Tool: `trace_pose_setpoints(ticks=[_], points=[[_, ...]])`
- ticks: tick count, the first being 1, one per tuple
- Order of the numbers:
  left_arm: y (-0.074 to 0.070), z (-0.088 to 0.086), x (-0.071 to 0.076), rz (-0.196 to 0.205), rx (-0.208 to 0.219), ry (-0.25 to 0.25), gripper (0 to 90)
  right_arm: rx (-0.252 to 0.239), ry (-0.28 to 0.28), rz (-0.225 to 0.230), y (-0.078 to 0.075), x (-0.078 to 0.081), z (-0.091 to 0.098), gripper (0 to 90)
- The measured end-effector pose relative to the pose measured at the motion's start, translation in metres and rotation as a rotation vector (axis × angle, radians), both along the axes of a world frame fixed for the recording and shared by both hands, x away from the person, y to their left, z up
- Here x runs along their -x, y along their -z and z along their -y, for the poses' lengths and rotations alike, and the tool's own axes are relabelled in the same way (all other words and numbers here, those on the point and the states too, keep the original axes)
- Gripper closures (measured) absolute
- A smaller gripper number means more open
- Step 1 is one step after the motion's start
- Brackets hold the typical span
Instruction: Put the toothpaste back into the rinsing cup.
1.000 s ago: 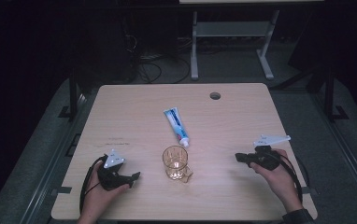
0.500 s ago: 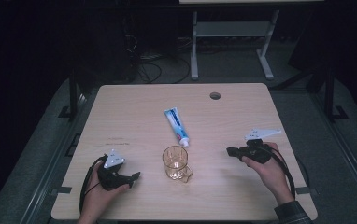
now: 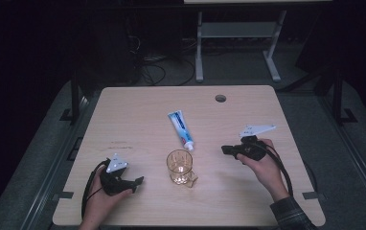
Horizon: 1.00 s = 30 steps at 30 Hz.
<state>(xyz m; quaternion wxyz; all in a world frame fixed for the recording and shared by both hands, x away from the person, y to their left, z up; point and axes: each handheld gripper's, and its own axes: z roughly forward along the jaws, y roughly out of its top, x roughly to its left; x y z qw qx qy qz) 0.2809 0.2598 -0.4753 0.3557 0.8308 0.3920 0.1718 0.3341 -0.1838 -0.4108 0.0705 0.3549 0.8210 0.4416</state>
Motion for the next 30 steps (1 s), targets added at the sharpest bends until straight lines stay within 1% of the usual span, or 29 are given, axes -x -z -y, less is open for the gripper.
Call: trace_pose_setpoints(ticks=[9, 12, 20, 26, 30], points=[[0.0, 0.0, 0.0, 0.001, -0.001, 0.001, 13.8, -0.004, -0.015, 0.009, -0.006, -0.009, -0.012, 89.4], [0.0, 0.0, 0.0, 0.001, -0.002, 0.001, 13.8, -0.003, -0.025, 0.013, -0.008, -0.013, -0.02, 89.3], [0.0, 0.0, 0.0, 0.0, 0.0, 0.0, 13.8, -0.002, -0.036, 0.017, -0.012, -0.022, -0.032, 89.4], [0.0, 0.0, 0.0, 0.0, 0.001, 0.0, 13.8, -0.006, -0.051, 0.02, -0.013, -0.028, -0.042, 89.4], [0.0, 0.0, 0.0, 0.0, 0.0, 0.0, 13.8, 0.004, -0.059, 0.013, -0.011, -0.031, -0.047, 89.4]])
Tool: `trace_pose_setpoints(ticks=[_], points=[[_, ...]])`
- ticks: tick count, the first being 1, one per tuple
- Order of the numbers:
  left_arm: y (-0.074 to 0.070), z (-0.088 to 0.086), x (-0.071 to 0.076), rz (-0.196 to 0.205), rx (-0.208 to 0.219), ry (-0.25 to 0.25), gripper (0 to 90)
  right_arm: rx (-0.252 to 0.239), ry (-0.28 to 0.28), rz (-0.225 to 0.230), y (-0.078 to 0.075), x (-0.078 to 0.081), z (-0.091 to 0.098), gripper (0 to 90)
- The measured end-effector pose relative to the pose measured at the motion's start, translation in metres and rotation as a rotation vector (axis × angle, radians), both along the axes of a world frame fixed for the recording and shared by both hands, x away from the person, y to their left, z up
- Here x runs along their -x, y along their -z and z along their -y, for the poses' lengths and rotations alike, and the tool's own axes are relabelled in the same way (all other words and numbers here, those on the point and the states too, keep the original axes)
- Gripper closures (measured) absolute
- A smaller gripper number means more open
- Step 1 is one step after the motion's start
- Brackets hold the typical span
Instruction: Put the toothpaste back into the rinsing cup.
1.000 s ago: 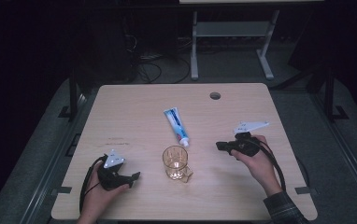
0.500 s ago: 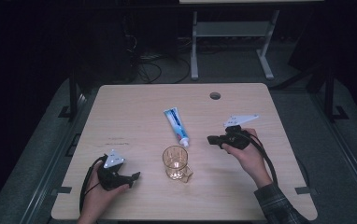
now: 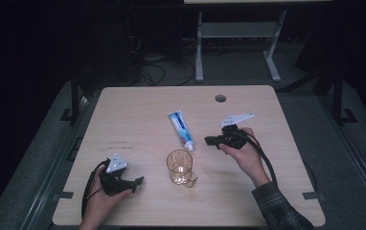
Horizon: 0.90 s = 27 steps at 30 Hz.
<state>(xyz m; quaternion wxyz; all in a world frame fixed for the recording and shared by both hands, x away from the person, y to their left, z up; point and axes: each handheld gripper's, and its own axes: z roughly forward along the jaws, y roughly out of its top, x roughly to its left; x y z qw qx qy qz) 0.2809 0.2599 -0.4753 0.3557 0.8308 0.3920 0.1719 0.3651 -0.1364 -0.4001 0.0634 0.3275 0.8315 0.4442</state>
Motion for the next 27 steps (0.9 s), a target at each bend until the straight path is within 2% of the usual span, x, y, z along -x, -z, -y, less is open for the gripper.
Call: trace_pose_setpoints(ticks=[11, 27], points=[[0.0, 0.0, 0.0, 0.001, -0.001, 0.0, 13.8, -0.005, -0.02, 0.005, -0.003, -0.01, -0.017, 89.5], [0.0, 0.0, 0.0, -0.001, 0.001, 0.001, 13.8, 0.015, -0.057, -0.014, 0.001, -0.032, -0.052, 89.6]])
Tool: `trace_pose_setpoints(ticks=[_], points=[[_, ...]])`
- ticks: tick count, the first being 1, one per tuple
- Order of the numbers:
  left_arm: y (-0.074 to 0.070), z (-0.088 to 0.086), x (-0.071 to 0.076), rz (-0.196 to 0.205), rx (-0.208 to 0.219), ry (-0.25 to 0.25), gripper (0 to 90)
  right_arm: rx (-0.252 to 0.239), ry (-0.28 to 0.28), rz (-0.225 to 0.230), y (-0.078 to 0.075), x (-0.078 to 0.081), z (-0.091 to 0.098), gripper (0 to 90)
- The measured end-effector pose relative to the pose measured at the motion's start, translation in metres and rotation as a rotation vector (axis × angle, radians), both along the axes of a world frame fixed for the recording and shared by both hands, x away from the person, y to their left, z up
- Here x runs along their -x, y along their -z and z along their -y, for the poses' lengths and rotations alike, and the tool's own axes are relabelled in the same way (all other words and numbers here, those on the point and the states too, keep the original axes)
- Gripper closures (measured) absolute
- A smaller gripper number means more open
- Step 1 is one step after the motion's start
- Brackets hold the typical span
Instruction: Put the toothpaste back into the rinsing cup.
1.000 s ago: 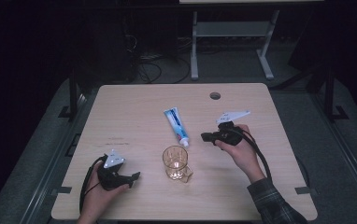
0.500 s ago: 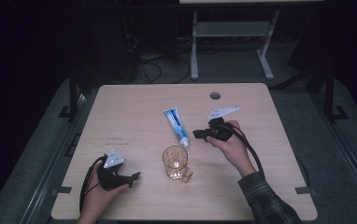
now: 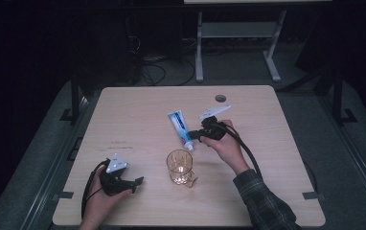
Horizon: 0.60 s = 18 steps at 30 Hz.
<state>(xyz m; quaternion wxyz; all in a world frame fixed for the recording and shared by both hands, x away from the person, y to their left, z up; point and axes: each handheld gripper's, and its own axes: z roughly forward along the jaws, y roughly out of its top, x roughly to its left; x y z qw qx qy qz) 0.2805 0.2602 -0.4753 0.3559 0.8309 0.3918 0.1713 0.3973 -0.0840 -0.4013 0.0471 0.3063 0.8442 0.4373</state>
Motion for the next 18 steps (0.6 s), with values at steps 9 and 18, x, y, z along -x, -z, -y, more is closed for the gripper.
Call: trace_pose_setpoints(ticks=[9, 18], points=[[0.0, 0.0, 0.0, 0.0, -0.002, 0.001, 13.8, 0.023, -0.017, -0.016, 0.01, -0.01, -0.018, 89.6], [0.0, 0.0, 0.0, 0.0, -0.002, 0.001, 13.8, 0.049, -0.017, -0.028, 0.018, -0.017, -0.029, 89.6]])
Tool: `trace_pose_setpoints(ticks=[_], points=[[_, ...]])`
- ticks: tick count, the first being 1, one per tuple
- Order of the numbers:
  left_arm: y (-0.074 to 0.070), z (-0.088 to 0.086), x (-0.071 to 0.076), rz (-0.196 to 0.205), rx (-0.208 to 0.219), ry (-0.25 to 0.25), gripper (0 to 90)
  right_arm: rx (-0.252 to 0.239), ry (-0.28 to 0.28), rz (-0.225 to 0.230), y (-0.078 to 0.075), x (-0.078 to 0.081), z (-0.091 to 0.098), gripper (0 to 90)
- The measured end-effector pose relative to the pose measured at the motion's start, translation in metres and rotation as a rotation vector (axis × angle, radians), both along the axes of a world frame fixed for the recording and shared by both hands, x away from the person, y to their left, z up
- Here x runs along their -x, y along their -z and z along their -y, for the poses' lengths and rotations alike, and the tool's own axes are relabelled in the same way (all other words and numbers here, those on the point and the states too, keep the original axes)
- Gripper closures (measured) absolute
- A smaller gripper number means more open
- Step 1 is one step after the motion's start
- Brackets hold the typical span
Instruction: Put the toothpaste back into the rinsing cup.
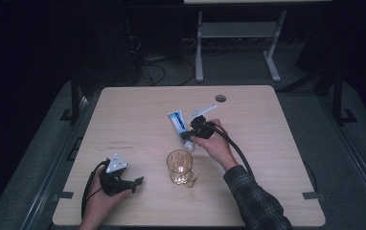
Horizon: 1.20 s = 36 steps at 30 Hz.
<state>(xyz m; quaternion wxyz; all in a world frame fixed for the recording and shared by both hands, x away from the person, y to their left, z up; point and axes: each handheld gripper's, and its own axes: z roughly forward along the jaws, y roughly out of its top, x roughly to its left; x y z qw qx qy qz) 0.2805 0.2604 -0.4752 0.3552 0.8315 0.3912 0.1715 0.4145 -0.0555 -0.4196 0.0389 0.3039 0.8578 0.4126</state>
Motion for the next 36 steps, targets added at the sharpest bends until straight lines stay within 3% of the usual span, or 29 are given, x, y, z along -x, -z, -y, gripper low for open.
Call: trace_pose_setpoints(ticks=[18, 36], points=[[0.0, 0.0, 0.0, 0.0, 0.0, 0.0, 13.8, 0.054, -0.001, -0.049, 0.03, -0.011, -0.017, 89.6], [0.0, 0.0, 0.0, 0.0, 0.001, 0.0, 13.8, 0.083, 0.022, -0.045, 0.033, -0.017, -0.011, 89.6]])
